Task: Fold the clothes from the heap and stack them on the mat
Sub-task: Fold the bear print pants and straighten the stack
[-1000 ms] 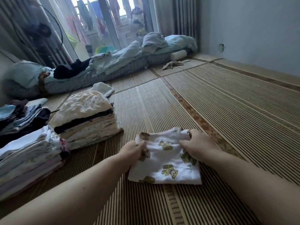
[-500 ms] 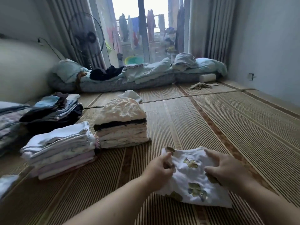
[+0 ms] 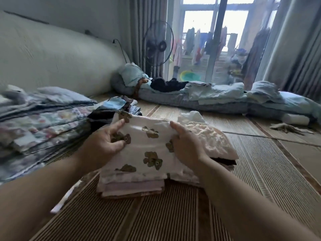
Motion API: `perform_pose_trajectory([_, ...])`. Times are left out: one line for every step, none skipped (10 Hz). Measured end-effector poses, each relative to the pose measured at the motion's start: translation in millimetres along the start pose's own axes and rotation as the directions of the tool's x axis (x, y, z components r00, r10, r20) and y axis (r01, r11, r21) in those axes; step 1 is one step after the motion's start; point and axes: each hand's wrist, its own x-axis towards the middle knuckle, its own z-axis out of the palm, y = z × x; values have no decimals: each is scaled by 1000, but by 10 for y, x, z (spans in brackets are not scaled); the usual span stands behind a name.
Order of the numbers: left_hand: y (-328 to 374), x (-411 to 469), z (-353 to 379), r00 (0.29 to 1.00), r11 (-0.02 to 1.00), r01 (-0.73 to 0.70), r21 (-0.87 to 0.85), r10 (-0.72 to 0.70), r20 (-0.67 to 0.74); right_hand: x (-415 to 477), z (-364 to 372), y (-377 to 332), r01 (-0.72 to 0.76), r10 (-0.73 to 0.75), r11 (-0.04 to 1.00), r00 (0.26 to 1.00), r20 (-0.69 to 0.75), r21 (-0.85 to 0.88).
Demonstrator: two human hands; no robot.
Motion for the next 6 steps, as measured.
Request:
perform_pose_trajectory([-283, 273, -150, 997, 979, 2, 204, 14, -78, 303, 351, -209, -31, 42, 986, 997, 61, -165])
perform_pose_trajectory([-560, 497, -140, 997, 906, 67, 419, -49, -54, 605, 637, -177, -134, 145, 983, 986, 83, -125])
perform_pose_trajectory([-782, 609, -29, 981, 840, 158, 519, -194, 16, 707, 874, -80, 51, 18, 918, 985, 169, -394])
perform_pose_trajectory([-958, 586, 88, 938, 723, 228, 652, -342, 51, 730, 1098, 20, 25, 111, 861, 966, 234, -508])
perform_pose_trajectory([-1025, 472, 131, 904, 681, 289, 672, -425, 42, 643, 1075, -35, 29, 140, 803, 961, 237, -595])
perform_pose_trajectory([-883, 322, 55, 929, 719, 282, 635, -371, 7, 464, 886, -180, 58, 38, 842, 985, 166, -537])
